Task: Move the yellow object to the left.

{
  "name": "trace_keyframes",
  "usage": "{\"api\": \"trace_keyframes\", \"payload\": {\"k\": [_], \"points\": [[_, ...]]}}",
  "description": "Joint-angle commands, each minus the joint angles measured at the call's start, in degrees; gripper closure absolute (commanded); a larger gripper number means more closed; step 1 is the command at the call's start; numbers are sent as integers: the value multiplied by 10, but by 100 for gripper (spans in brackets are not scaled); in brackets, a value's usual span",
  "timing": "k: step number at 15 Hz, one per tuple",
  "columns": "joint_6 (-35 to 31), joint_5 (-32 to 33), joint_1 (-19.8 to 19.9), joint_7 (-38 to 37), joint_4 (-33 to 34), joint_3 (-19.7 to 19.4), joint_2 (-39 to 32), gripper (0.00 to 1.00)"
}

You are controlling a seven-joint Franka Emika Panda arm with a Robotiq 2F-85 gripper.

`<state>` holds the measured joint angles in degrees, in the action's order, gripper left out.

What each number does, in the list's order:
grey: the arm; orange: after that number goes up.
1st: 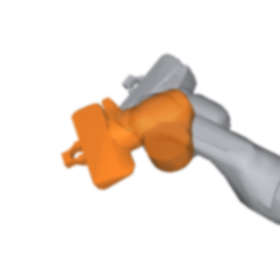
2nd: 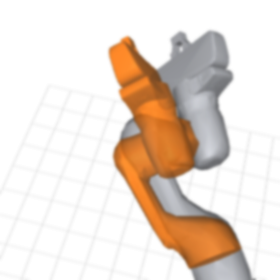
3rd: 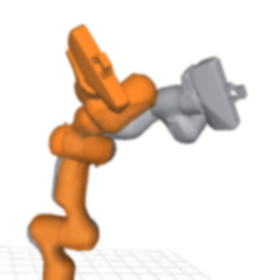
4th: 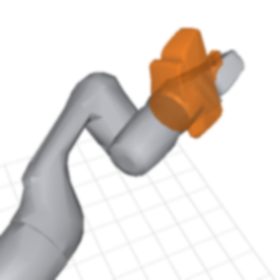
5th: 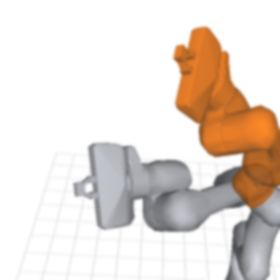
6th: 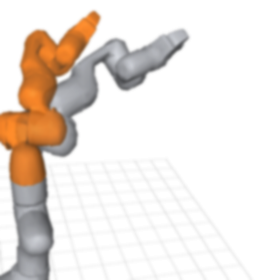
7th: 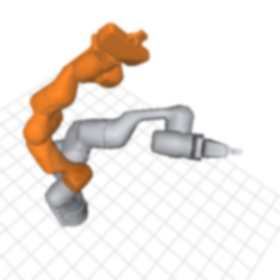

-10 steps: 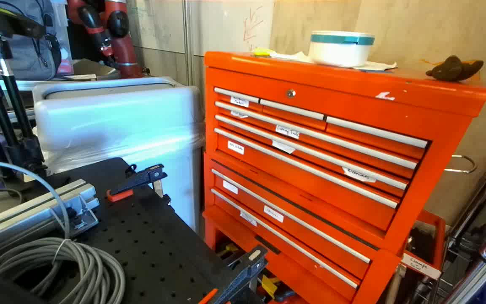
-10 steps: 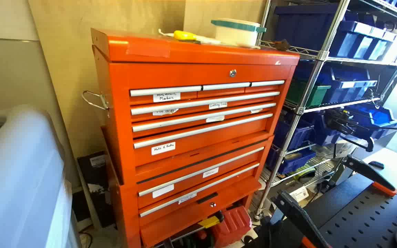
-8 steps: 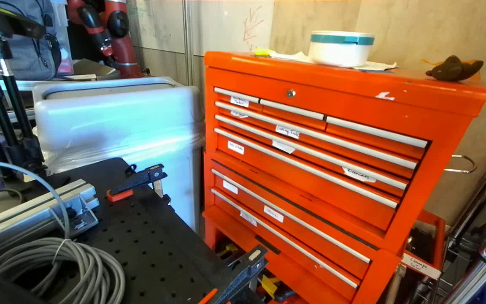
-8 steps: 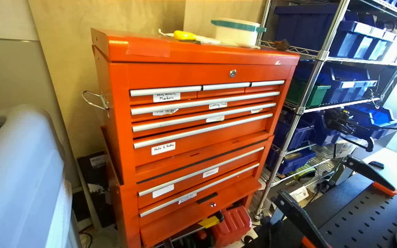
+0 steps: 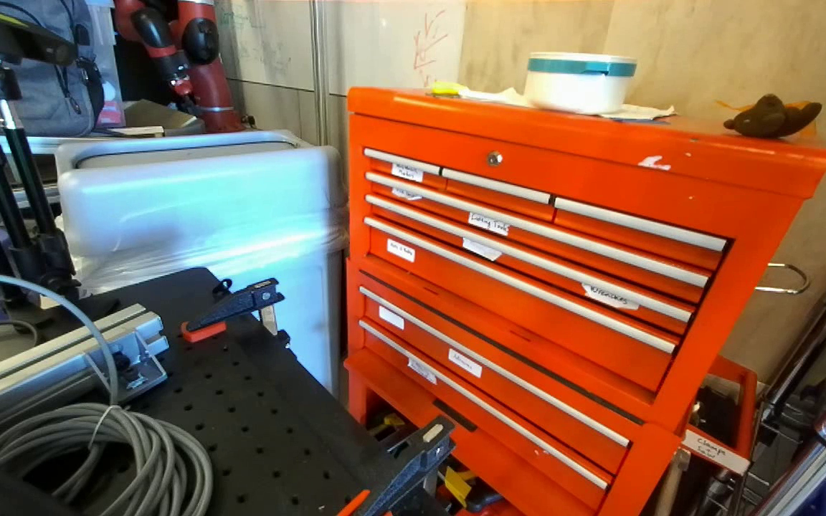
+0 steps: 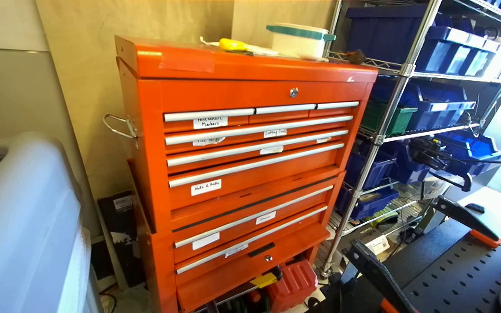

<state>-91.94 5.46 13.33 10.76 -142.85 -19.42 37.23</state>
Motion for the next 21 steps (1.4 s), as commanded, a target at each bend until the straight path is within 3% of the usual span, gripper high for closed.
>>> {"api": "trace_keyframes", "payload": {"k": [1, 4, 7, 11, 14, 18, 21], "points": [[1, -3, 6, 3, 1, 5, -2, 0], [1, -3, 6, 3, 1, 5, -2, 0], [-29, -20, 3, -43, -5, 23, -19, 0], [-121, -75, -20, -151, -16, 86, -67, 0], [-211, -110, -51, -259, -12, 161, -123, 0], [-305, -111, -80, -394, 24, 232, -212, 0], [-363, -106, -91, -488, 60, 258, -266, 0]]}}
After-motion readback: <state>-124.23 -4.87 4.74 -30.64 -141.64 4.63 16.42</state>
